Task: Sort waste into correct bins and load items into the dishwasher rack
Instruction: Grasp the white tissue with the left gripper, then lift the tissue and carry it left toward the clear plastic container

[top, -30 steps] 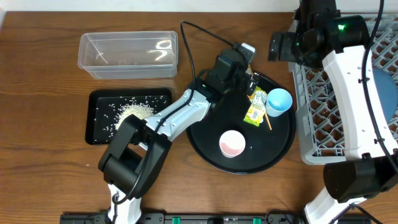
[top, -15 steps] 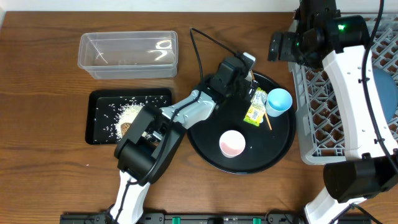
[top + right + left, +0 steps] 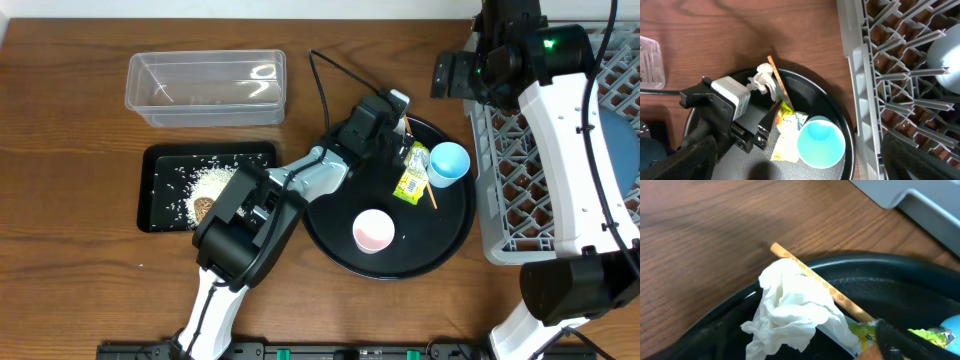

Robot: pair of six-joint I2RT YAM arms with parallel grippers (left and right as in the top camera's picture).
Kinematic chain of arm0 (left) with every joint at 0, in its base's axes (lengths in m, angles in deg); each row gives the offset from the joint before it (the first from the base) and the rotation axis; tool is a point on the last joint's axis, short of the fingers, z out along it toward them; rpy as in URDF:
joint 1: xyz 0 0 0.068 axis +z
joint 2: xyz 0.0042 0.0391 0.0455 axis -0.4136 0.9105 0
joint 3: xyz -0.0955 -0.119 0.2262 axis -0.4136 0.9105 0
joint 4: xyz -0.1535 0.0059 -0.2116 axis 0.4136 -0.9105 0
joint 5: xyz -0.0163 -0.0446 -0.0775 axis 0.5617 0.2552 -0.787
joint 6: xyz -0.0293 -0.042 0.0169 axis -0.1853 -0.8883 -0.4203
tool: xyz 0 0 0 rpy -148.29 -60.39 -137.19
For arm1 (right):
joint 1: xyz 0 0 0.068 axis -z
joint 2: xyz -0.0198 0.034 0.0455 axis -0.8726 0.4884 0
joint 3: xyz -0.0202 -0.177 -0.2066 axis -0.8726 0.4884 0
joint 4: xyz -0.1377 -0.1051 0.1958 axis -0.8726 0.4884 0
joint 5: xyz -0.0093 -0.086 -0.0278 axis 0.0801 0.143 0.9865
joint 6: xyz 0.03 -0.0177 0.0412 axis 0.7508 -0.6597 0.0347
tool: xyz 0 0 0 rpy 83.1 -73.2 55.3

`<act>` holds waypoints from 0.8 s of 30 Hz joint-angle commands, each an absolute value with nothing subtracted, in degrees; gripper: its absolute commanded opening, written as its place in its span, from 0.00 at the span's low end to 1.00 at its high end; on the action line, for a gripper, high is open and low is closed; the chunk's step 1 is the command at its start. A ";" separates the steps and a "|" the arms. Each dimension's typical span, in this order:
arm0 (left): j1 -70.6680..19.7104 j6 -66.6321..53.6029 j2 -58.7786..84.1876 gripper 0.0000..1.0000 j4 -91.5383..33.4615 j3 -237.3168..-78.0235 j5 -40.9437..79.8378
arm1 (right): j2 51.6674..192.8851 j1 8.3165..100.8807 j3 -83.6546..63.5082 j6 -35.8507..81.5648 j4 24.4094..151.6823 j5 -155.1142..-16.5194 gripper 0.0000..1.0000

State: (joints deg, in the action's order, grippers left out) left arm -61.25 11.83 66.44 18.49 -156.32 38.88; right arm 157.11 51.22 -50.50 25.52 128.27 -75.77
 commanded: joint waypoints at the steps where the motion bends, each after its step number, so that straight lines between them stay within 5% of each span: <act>1: -60.99 12.77 67.20 0.85 18.07 -157.19 39.21 | 157.32 51.33 -50.45 26.29 128.30 -75.21 0.99; 5: -60.99 12.77 67.29 0.61 18.10 -157.19 39.21 | 157.32 51.33 -50.45 26.29 128.27 -75.21 0.99; 19: -60.92 12.77 67.29 0.06 19.08 -157.19 39.23 | 157.32 51.33 -50.45 26.29 128.27 -75.21 0.99; 24: -60.83 12.77 67.16 0.06 19.04 -157.19 39.21 | 157.32 51.33 -50.45 26.29 128.30 -75.21 0.99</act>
